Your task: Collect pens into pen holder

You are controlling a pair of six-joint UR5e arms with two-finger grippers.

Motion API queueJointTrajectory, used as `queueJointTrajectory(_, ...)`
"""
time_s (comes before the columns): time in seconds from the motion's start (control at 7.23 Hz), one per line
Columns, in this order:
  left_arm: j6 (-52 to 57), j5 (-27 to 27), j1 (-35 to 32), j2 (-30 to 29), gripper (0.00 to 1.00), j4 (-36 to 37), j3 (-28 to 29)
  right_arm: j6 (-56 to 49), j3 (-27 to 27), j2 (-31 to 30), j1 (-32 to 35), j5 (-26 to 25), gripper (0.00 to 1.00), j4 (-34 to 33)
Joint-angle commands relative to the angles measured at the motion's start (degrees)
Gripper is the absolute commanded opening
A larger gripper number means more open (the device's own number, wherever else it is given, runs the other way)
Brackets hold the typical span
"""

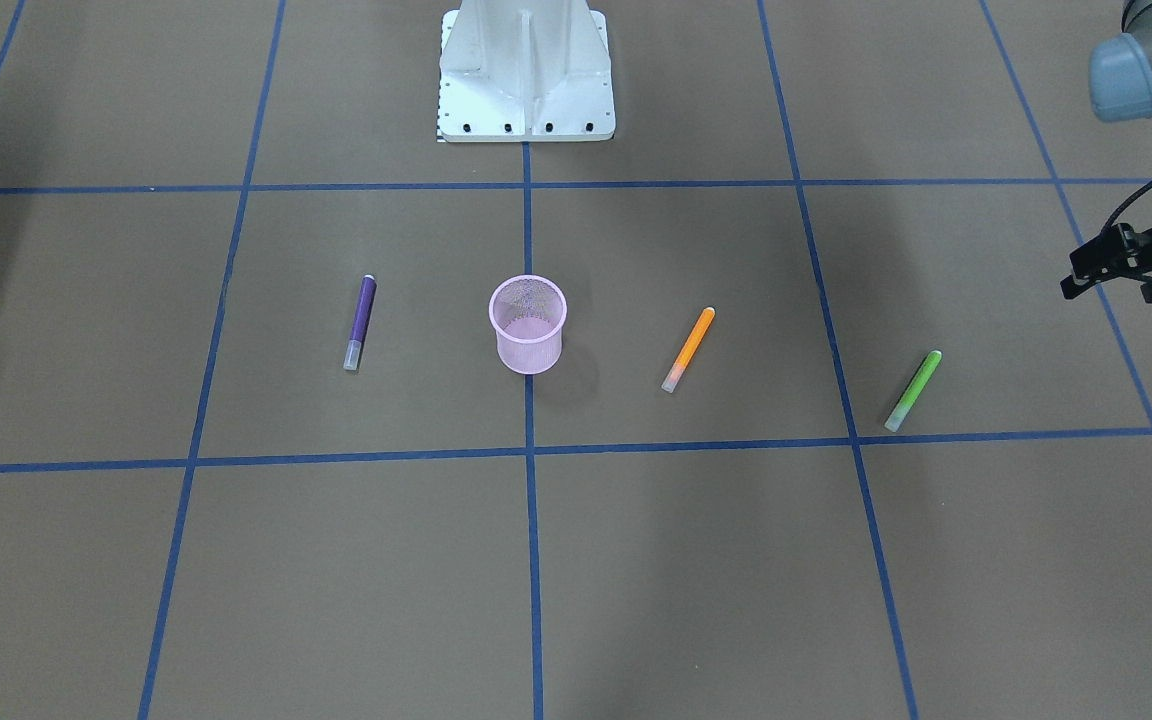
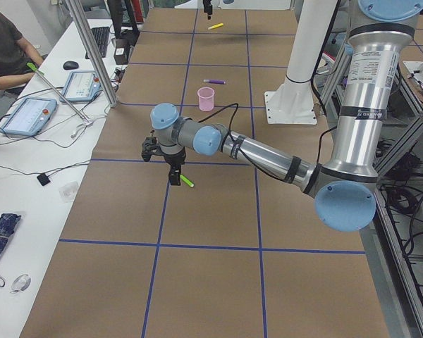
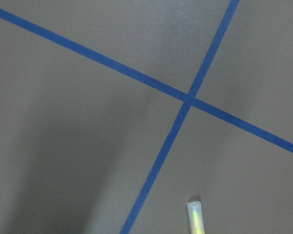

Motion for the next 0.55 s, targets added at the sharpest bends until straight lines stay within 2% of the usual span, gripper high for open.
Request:
queueJointTrajectory(0.0, -0.09, -0.02, 0.0, -0.1, 1.0, -0.07, 0.07, -6.45, -6.75, 1.47, 1.04, 0.18, 0.94, 0.05)
queueJointTrajectory(0.28, -2.97, -0.02, 0.0, -0.45, 1.0, -0.15, -0.02, -6.55, -10.1, 2.18, 1.04, 1.32, 0.92, 0.05)
queueJointTrajectory(0.42, -3.16, -0.02, 0.0, -0.45, 1.0, -0.16, -0.02, -6.72, -11.32, 2.09, 1.04, 2.11, 0.88, -0.04)
